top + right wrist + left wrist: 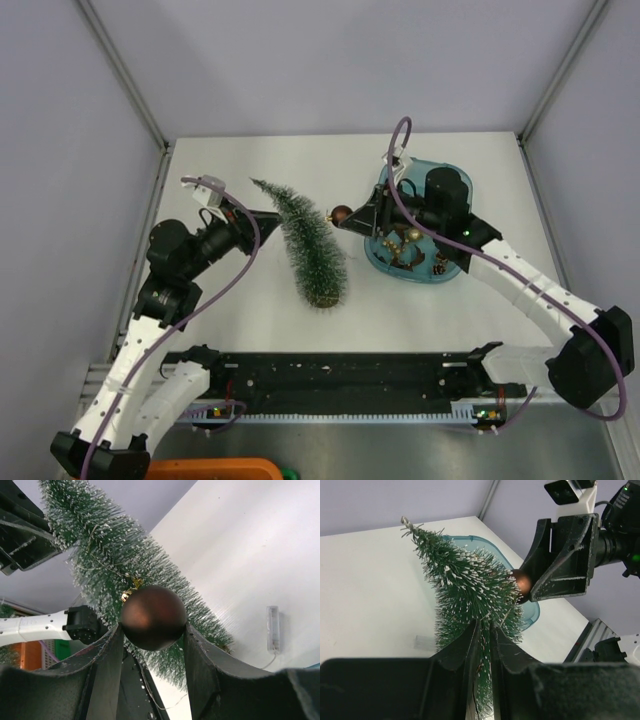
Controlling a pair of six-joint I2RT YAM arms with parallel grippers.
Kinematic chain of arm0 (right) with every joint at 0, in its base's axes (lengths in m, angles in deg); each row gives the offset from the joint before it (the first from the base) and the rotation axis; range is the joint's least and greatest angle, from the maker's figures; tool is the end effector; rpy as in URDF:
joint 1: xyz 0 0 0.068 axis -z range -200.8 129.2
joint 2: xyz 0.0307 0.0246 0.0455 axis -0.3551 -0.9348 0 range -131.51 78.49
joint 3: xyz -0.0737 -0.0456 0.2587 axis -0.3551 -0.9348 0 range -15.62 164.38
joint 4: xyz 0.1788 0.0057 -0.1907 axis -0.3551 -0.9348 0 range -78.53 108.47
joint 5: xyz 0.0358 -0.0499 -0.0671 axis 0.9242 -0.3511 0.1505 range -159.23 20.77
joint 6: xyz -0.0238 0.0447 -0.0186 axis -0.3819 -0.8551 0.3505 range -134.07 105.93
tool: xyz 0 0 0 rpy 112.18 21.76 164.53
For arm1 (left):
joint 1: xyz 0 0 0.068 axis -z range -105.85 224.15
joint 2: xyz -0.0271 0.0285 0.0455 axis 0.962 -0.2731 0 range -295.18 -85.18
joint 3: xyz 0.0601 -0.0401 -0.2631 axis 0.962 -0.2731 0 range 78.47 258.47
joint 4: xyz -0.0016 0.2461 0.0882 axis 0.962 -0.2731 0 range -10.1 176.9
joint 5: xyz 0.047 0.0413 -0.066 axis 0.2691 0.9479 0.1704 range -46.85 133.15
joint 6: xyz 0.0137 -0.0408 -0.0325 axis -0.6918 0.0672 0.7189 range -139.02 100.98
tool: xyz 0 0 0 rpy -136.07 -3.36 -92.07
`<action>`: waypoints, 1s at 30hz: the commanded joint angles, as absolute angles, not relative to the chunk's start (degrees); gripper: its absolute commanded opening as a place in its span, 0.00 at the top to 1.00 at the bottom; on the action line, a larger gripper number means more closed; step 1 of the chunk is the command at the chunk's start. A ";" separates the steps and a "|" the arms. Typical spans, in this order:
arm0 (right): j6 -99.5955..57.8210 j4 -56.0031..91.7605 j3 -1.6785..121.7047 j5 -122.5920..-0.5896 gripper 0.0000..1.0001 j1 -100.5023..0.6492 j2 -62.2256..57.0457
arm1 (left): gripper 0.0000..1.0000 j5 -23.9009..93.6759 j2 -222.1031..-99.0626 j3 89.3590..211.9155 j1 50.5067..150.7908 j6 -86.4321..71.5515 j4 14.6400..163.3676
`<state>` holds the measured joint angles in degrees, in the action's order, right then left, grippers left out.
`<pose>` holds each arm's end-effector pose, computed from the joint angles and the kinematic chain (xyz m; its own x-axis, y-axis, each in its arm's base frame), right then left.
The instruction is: Decorate the small christmas tree
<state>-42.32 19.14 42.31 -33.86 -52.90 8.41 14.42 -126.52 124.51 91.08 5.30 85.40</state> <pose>0.2289 0.1680 0.3483 -0.5811 0.0910 -0.8087 -0.7252 0.3931 0.5653 0.1539 -0.0648 0.3736 -0.2456 -0.3027 -0.9209 0.6730 0.6305 -0.3868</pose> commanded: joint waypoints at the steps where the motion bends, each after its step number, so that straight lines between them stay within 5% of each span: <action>1: -43.34 23.04 45.90 -33.90 0.85 -54.28 7.83 | 0.81 9.50 -125.34 123.82 90.85 5.06 89.71; 17: -40.09 20.32 44.06 -38.91 0.87 -55.17 8.09 | 1.00 9.05 -124.02 123.47 90.85 3.48 89.19; 30: -37.27 18.56 41.51 -40.23 0.88 -54.29 10.63 | 1.00 9.40 -123.41 123.20 90.67 2.86 88.48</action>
